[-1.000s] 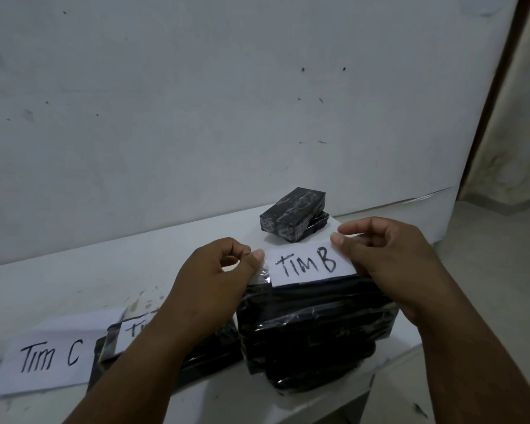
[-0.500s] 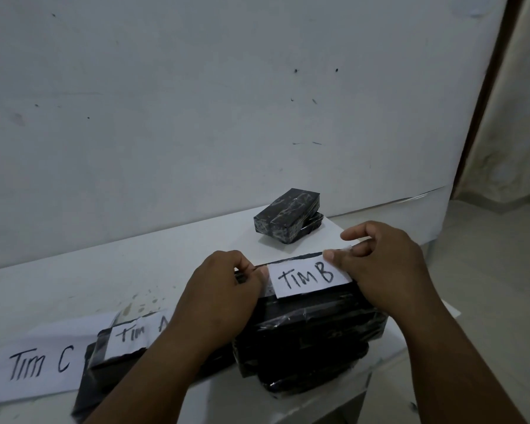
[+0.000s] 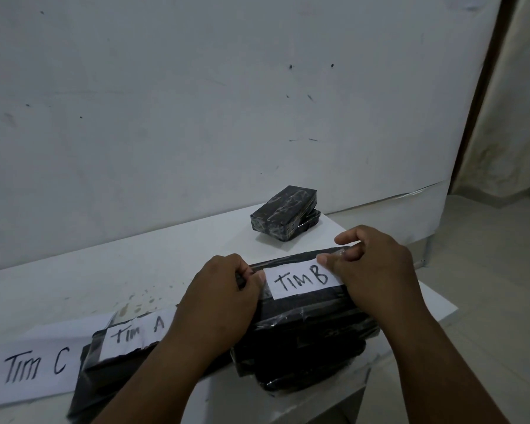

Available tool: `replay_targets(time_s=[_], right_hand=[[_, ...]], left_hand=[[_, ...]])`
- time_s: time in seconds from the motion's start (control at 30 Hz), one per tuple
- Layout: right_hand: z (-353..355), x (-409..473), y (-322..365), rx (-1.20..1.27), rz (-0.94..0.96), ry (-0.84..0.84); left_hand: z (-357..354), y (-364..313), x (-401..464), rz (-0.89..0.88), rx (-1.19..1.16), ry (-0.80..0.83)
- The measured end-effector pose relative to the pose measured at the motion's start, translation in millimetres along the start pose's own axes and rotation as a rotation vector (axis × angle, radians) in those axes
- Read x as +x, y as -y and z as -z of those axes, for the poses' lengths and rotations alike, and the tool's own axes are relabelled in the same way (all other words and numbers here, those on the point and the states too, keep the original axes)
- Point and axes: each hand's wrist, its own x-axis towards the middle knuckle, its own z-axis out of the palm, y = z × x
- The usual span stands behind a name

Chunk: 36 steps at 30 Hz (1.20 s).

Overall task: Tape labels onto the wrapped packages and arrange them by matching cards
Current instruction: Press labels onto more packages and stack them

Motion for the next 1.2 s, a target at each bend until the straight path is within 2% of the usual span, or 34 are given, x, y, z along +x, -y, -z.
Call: replay_targets(time_s=[0.73, 1.0, 1.2], right_hand=[[-5.4, -2.5, 1.9, -0.035, -0.03, -0.043], [-5.9, -5.1, 1.4, -0.011, -0.04, -0.067], [-2.9, -10.0, 6.1, -0.025, -0.019, -0.133]], left_hand=[[-4.7, -0.3, -1.9, 0.007, 0.007, -0.032], [-3.8, 1.1, -4.3, 0.062, -0.047, -0.038], [-4.9, 1.6, -5.7, 0.032, -0.014, -0.04]])
